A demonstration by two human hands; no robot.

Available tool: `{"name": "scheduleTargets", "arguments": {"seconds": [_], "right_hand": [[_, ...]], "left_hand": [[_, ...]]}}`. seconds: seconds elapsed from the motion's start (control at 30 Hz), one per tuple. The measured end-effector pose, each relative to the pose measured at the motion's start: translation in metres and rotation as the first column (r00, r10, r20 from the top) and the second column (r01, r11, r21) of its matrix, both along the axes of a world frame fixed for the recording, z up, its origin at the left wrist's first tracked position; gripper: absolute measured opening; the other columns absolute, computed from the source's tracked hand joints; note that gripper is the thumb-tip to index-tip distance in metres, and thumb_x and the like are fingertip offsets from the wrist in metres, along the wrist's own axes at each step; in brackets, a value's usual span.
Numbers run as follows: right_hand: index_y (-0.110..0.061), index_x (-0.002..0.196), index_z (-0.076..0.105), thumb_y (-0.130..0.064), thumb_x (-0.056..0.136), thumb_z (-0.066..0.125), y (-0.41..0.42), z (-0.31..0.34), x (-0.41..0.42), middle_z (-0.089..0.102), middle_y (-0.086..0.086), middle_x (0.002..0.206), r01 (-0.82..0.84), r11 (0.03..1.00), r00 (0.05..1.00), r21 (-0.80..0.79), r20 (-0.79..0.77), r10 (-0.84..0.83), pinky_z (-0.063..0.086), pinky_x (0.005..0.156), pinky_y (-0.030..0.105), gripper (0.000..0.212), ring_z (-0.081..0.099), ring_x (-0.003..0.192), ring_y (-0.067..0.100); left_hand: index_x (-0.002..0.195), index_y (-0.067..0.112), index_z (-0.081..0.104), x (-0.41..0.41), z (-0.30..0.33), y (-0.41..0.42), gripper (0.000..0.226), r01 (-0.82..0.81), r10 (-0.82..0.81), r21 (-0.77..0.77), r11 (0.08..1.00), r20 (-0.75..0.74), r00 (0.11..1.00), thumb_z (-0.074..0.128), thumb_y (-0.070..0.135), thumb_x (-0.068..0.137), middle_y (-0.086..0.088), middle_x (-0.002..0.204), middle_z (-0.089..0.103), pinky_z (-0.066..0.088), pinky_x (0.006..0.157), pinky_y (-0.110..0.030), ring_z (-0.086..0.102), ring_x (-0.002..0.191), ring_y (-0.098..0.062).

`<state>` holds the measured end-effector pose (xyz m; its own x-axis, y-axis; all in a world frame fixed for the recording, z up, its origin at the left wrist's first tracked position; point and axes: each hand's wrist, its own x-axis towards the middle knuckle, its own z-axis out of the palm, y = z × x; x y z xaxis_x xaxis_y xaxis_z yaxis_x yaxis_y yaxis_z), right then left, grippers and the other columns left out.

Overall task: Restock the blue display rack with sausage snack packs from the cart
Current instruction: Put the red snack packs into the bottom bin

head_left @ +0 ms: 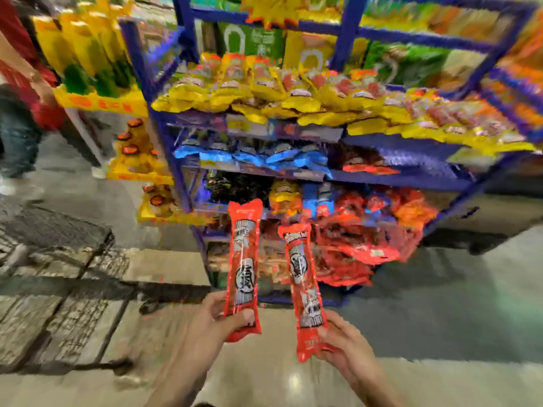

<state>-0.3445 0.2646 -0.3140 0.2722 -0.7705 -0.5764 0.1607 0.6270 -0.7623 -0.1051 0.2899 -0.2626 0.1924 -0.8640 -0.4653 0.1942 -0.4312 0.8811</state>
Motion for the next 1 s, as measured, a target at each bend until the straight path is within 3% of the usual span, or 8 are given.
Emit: {"name": "scheduleTargets", "arguments": {"seconds": [0.13,0.27,0.33,0.53,0.63,0.77,0.9,1.0], "right_hand": [[0.001,0.109,0.059,-0.019,0.022,0.097,0.004,0.002,-0.065,0.070,0.015,0.077,0.178,0.983,0.982,0.036,0.051,-0.180,0.056,0.049,0.034,0.097,0.067,0.057,0.023],[0.001,0.116,0.058,-0.030,0.014,0.097,-0.001,-0.001,-0.110,0.069,0.023,0.098,0.200,0.979,0.979,0.033,0.028,-0.201,0.057,0.059,0.038,0.114,0.068,0.071,0.029],[-0.001,0.111,0.060,-0.030,0.011,0.096,-0.010,-0.002,-0.123,0.070,0.021,0.093,0.217,0.976,0.975,0.022,0.043,-0.218,0.057,0.056,0.037,0.110,0.069,0.069,0.028],[-0.004,0.108,0.063,-0.035,0.010,0.094,-0.043,0.004,-0.149,0.071,0.015,0.088,0.257,0.966,0.966,-0.001,0.024,-0.257,0.057,0.057,0.034,0.108,0.068,0.066,0.023],[-0.009,0.115,0.063,-0.041,0.020,0.092,-0.059,0.006,-0.163,0.069,0.013,0.096,0.200,0.979,0.978,-0.045,-0.046,-0.202,0.056,0.065,0.032,0.104,0.065,0.072,0.020],[-0.007,0.117,0.062,-0.035,0.032,0.089,-0.080,0.015,-0.183,0.067,0.012,0.093,0.200,0.977,0.979,-0.075,-0.031,-0.203,0.054,0.060,0.026,0.093,0.064,0.070,0.017],[-0.010,0.102,0.069,-0.041,0.023,0.094,-0.092,0.025,-0.210,0.071,0.011,0.088,0.224,0.972,0.975,-0.077,0.023,-0.222,0.055,0.058,0.025,0.089,0.067,0.067,0.016],[-0.006,0.105,0.065,-0.027,0.051,0.087,-0.104,0.031,-0.232,0.070,0.010,0.081,0.216,0.976,0.976,-0.041,0.025,-0.215,0.054,0.053,0.024,0.062,0.066,0.061,0.014]], "left_hand": [[0.102,0.004,0.058,-0.073,0.007,-0.021,0.057,0.133,-0.133,0.014,0.991,-0.008,0.991,0.077,0.017,0.050,-0.003,0.078,0.074,0.053,0.053,-0.020,0.069,0.062,-0.010],[0.098,0.008,0.057,-0.120,0.011,-0.043,0.043,0.208,-0.208,0.018,0.978,0.008,0.978,0.083,0.002,0.064,-0.001,0.076,0.074,0.050,0.052,-0.022,0.068,0.059,-0.011],[0.097,0.009,0.058,-0.136,0.014,-0.057,0.033,0.238,-0.238,0.019,0.971,0.017,0.971,0.076,-0.002,0.072,0.005,0.071,0.073,0.050,0.052,-0.021,0.067,0.057,-0.007],[0.100,0.011,0.059,-0.166,0.020,-0.105,0.049,0.293,-0.293,0.013,0.956,0.016,0.956,0.076,0.019,0.054,0.000,0.081,0.074,0.052,0.058,-0.023,0.069,0.067,-0.012],[0.100,0.011,0.061,-0.177,0.021,-0.129,0.050,0.310,-0.310,-0.005,0.951,0.038,0.950,0.077,0.019,0.053,-0.006,0.089,0.074,0.054,0.065,-0.031,0.068,0.075,-0.016],[0.098,0.011,0.060,-0.196,0.026,-0.157,0.049,0.341,-0.340,-0.039,0.939,0.034,0.940,0.078,0.019,0.054,-0.003,0.088,0.073,0.056,0.077,-0.046,0.069,0.078,-0.016],[0.100,0.013,0.060,-0.221,0.033,-0.166,0.050,0.391,-0.390,-0.048,0.919,0.038,0.920,0.078,0.022,0.055,0.003,0.084,0.073,0.057,0.070,-0.041,0.069,0.075,-0.013],[0.101,0.010,0.058,-0.245,0.038,-0.176,0.048,0.390,-0.389,-0.052,0.919,0.031,0.921,0.081,0.017,0.060,0.003,0.084,0.072,0.057,0.068,-0.035,0.068,0.072,-0.009]]}}
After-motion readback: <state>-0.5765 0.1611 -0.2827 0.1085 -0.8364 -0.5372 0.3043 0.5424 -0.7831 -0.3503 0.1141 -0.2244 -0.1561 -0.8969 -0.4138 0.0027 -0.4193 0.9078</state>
